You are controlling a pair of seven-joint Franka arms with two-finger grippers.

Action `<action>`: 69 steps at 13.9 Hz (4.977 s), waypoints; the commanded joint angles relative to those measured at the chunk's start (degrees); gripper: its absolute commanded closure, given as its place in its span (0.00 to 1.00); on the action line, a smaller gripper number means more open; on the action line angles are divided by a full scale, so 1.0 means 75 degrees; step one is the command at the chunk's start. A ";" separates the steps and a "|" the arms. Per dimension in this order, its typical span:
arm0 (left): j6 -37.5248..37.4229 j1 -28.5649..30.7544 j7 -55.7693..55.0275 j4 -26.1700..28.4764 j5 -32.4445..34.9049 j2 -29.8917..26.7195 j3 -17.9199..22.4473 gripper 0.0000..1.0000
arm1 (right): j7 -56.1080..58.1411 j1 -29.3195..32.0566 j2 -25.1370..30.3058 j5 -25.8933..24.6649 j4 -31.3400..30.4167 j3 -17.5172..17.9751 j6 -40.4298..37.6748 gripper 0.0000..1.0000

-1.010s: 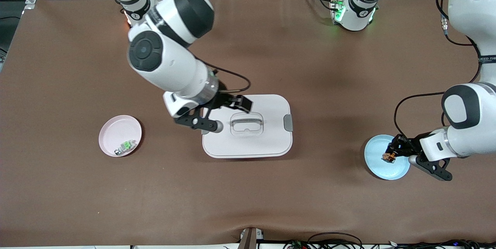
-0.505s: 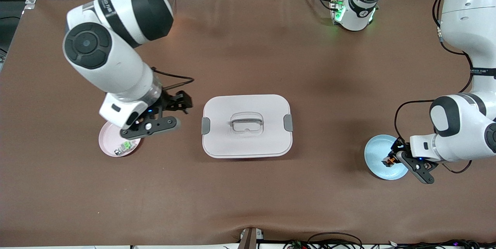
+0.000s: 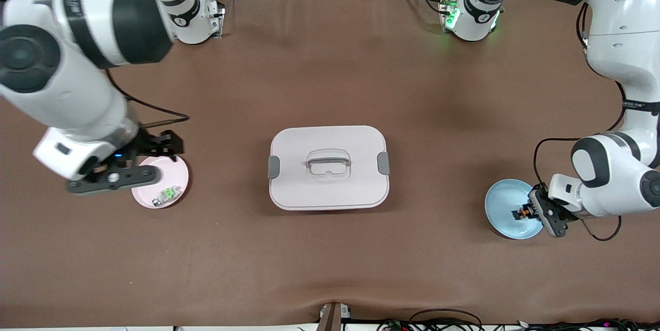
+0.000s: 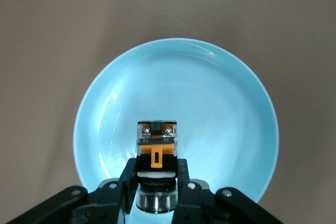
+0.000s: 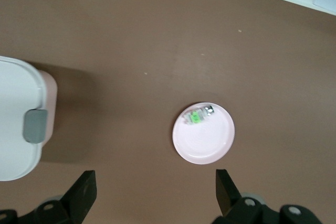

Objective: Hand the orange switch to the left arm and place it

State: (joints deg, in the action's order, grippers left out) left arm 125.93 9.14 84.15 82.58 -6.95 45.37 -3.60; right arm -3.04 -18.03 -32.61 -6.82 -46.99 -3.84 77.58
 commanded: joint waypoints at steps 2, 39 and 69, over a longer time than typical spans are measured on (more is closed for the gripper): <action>0.0072 -0.0023 0.0731 -0.0066 0.0071 0.0056 -0.0059 1.00 | 0.0065 0.0808 0.0293 -0.0052 -0.0180 0.0149 -0.0288 0.00; -0.1132 -0.0830 -0.9971 0.0134 0.1251 -0.2287 -0.0282 0.00 | -0.0087 0.3073 0.2493 0.0735 -0.2951 0.1204 0.0646 0.00; -0.4906 -0.0773 -1.1901 0.2338 0.1008 -0.7480 -0.0587 0.00 | 0.0018 0.2511 0.3704 0.1097 -0.4621 0.0641 0.1164 0.00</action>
State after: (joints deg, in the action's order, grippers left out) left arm 92.42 2.95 -6.65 102.80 1.53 -11.00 -7.79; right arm -3.94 1.88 -6.72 2.01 -79.48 1.05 85.46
